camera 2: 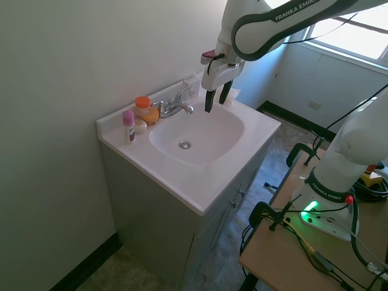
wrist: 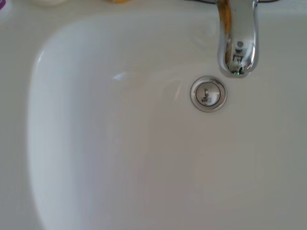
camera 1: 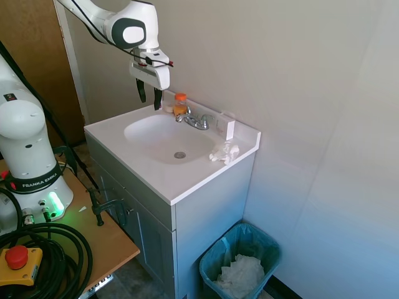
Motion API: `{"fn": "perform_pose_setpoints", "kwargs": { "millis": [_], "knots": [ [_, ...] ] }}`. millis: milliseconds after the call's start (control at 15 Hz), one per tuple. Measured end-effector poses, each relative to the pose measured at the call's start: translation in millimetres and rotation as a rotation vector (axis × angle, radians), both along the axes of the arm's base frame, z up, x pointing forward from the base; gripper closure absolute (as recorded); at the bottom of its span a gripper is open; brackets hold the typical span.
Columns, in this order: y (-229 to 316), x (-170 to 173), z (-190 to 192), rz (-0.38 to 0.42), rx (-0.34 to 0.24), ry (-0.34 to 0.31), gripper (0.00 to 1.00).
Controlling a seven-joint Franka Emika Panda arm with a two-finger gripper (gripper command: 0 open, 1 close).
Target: Throw the tissue in the trash bin
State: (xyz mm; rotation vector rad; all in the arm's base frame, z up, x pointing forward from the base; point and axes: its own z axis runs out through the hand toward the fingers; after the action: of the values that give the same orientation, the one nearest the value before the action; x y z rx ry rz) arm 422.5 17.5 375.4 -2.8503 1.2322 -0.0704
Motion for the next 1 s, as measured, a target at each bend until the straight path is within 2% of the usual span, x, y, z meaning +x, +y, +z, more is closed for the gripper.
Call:
{"fn": "perform_pose_setpoints", "kwargs": {
  "millis": [133,333,533,667,800,1000],
  "knots": [
    [-1,1,1,-0.017,-0.003,-0.005,0.00],
    [-26,10,12,-0.103,0.004,-0.057,0.00],
    [-86,19,30,-0.234,0.007,-0.107,0.00],
    [-137,26,32,-0.336,-0.004,-0.118,0.00],
    [-191,32,24,-0.434,-0.010,-0.113,0.00],
    [-247,47,-3,-0.534,-0.041,-0.090,0.00]
  ]
}}
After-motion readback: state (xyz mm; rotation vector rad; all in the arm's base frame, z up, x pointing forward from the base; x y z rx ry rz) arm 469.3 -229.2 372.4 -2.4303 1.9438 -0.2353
